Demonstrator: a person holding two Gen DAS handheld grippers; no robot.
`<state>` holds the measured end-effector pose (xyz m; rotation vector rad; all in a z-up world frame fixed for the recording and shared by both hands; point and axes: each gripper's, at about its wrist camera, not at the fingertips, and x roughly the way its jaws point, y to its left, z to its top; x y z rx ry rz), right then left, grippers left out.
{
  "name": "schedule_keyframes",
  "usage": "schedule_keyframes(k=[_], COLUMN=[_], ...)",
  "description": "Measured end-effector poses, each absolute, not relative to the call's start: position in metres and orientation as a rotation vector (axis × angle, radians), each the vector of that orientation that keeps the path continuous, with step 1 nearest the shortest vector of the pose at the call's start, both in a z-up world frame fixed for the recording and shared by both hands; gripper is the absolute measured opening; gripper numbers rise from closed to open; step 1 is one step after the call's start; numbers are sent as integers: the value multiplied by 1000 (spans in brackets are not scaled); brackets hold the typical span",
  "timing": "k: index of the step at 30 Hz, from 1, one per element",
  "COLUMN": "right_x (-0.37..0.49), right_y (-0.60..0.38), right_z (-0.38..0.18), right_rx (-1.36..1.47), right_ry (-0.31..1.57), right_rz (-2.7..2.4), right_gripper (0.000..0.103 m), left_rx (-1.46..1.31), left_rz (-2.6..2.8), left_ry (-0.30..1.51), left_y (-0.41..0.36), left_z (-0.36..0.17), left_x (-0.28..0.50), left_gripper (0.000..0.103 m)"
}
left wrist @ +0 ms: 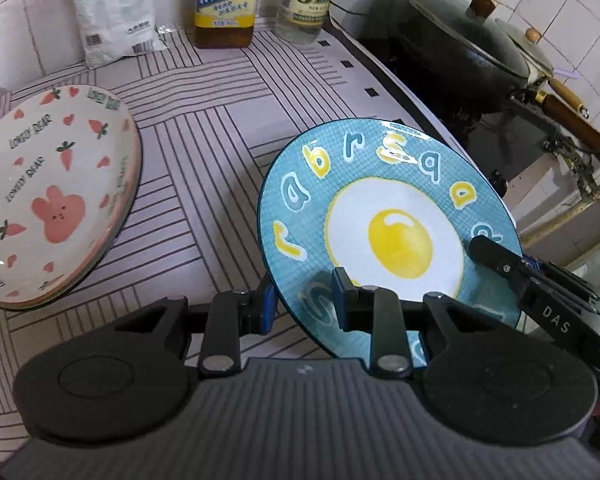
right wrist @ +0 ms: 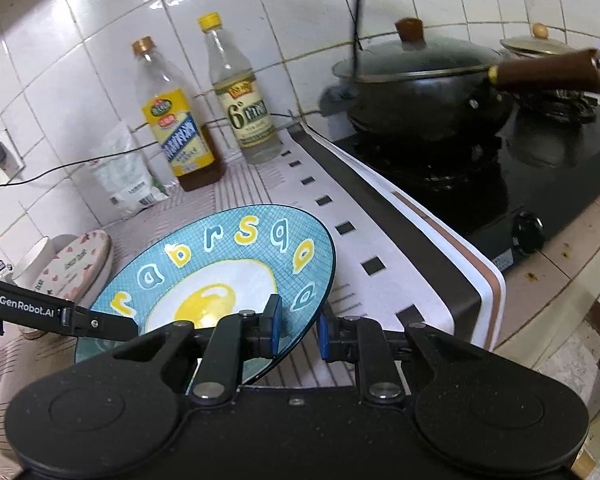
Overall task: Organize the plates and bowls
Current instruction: 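Lift the blue egg plate with both grippers and carry it toward the stack, then lower the blue egg plate onto the pink bunny plate with both grippers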
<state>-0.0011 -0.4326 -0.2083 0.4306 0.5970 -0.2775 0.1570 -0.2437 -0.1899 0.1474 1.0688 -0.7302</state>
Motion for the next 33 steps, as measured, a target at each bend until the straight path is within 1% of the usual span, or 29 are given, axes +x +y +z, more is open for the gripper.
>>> schedule_keyframes(k=[17, 25, 33], right_x=[2, 8, 31], right_y=[-398, -373, -349], right_z=[-169, -150, -152], right_rx=[390, 381, 386], right_ry=[538, 518, 501], right_rz=[-187, -135, -74], right_gripper=[22, 22, 22], left_rx=[106, 54, 33], left_rz=[-679, -640, -559], left_ry=[981, 965, 956], left_y=[-189, -156, -122], left_z=[-147, -133, -128], left_x=[141, 147, 160], left_gripper=[26, 26, 26])
